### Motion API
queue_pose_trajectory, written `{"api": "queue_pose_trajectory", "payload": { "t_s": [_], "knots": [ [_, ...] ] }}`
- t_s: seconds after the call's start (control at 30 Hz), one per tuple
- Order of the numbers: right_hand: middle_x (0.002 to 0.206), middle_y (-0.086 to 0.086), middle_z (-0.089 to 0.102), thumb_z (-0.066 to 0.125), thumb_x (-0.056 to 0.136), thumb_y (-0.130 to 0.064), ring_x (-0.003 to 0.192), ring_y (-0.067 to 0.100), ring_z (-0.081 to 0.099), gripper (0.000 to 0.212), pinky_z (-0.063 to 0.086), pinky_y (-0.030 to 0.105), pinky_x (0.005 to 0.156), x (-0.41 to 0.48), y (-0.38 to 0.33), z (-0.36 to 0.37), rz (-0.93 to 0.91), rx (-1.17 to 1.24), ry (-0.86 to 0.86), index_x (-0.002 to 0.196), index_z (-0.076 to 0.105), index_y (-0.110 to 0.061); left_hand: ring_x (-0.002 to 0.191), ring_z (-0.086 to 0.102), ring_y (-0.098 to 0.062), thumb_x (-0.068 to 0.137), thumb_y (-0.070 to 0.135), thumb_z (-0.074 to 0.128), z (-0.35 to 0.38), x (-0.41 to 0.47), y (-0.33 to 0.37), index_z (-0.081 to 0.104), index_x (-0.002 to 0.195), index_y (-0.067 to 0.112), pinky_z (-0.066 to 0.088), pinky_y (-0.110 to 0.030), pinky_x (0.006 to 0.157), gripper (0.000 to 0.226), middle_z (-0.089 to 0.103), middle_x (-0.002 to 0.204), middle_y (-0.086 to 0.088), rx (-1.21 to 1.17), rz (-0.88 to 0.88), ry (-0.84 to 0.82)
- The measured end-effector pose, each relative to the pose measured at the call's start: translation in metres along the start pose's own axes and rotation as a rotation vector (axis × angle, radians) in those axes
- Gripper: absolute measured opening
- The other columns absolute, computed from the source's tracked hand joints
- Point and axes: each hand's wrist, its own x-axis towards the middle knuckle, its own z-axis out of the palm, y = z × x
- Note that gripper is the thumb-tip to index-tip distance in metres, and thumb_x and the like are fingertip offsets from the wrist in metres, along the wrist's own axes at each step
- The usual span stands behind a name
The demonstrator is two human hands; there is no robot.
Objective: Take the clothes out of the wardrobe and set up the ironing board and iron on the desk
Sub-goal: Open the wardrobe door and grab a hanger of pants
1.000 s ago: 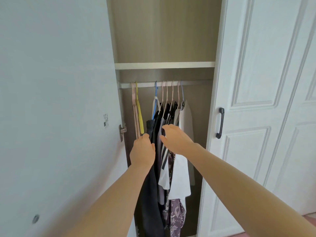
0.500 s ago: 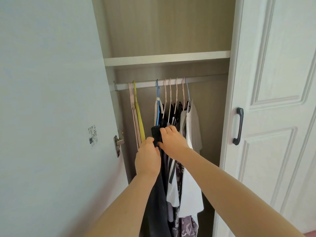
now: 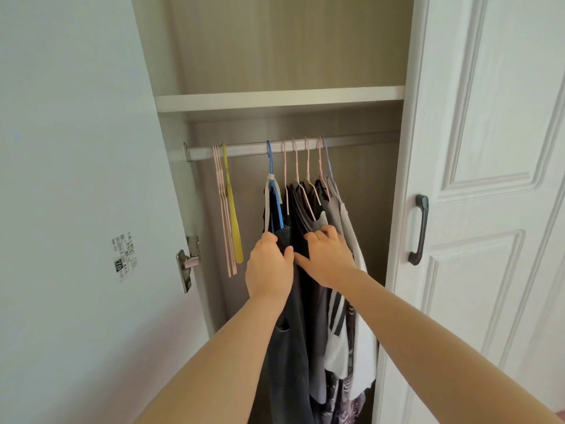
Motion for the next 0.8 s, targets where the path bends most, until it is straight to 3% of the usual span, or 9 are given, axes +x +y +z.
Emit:
{"api": "queue_pose_trajectory", "payload": {
  "t_s": [0.1,0.27,0.37,0.47,0.5,0.63,0.7,0.8],
  "knots": [
    [0.131,0.006,0.056,0.047,0.090,-0.053,0.133,0.027,0.033,0.057,0.027,0.042,0.112,0.003,-0.003,0.001,0.026,0.039,-0.011,0.130,0.051,-0.013,0.093,0.063,-0.024,0.092,0.027,0.060,0.000,0.014,0.000,0.054,0.112,0.010,0.053,-0.036,0.075,0.027,0.064,0.102,-0.006,-0.027,-0.036,0.012],
    [0.137,0.012,0.051,0.060,0.086,-0.022,0.139,0.029,0.027,0.059,0.022,0.041,0.117,0.014,0.006,-0.004,0.028,0.117,0.060,0.139,0.039,-0.007,0.106,0.060,-0.024,0.091,0.021,0.060,0.008,0.042,0.008,0.052,0.130,0.009,0.050,-0.030,0.082,0.041,0.060,0.122,-0.008,-0.051,-0.017,-0.044],
    [0.126,0.011,0.060,0.057,0.088,-0.019,0.137,0.029,0.030,0.051,0.031,0.038,0.111,0.028,0.005,-0.006,0.044,0.108,0.093,0.134,0.041,-0.004,0.090,0.056,-0.017,0.089,0.015,0.060,0.014,0.062,0.019,0.055,0.122,0.008,0.042,-0.018,0.066,0.034,0.061,0.111,-0.003,-0.176,-0.100,-0.131],
    [0.125,0.013,0.058,0.057,0.091,-0.021,0.134,0.029,0.032,0.039,0.038,0.037,0.104,0.047,0.001,-0.009,0.095,0.125,0.062,0.125,0.047,-0.005,0.079,0.052,-0.019,0.088,0.014,0.060,0.020,0.082,0.027,0.063,0.093,0.008,0.036,-0.022,0.058,0.008,0.061,0.088,-0.005,-0.350,-0.241,-0.165],
    [0.125,0.015,0.058,0.057,0.091,-0.021,0.133,0.029,0.033,0.038,0.038,0.037,0.102,0.054,0.001,-0.010,0.111,0.133,0.061,0.124,0.047,-0.005,0.075,0.053,-0.021,0.090,0.017,0.059,0.022,0.088,0.029,0.063,0.086,0.008,0.037,-0.025,0.057,0.011,0.063,0.084,-0.007,-0.444,-0.295,-0.153],
    [0.117,0.013,0.059,0.056,0.094,-0.021,0.129,0.029,0.032,0.039,0.037,0.039,0.097,0.071,0.002,-0.002,0.165,0.172,0.076,0.128,0.045,-0.006,0.062,0.052,-0.012,0.097,0.022,0.052,0.028,0.101,0.032,0.061,0.106,0.006,0.041,-0.025,0.059,0.020,0.066,0.084,-0.007,-0.710,-0.477,-0.173],
    [0.111,0.011,0.058,0.054,0.094,-0.018,0.125,0.029,0.032,0.029,0.035,0.039,0.094,0.075,0.005,0.002,0.184,0.210,0.087,0.121,0.052,-0.009,0.061,0.048,-0.010,0.098,0.021,0.051,0.029,0.105,0.029,0.058,0.098,0.011,0.035,-0.020,0.053,0.012,0.057,0.075,-0.002,-0.727,-0.483,-0.191],
    [0.117,0.008,0.048,0.053,0.091,-0.008,0.125,0.028,0.029,0.025,0.030,0.040,0.099,0.079,0.008,0.004,0.271,0.336,0.057,0.115,0.056,-0.016,0.064,0.046,-0.009,0.100,0.021,0.047,0.030,0.112,0.021,0.057,0.094,0.016,0.033,-0.018,0.053,0.013,0.052,0.077,-0.002,-0.697,-0.439,-0.200]
  ]
}}
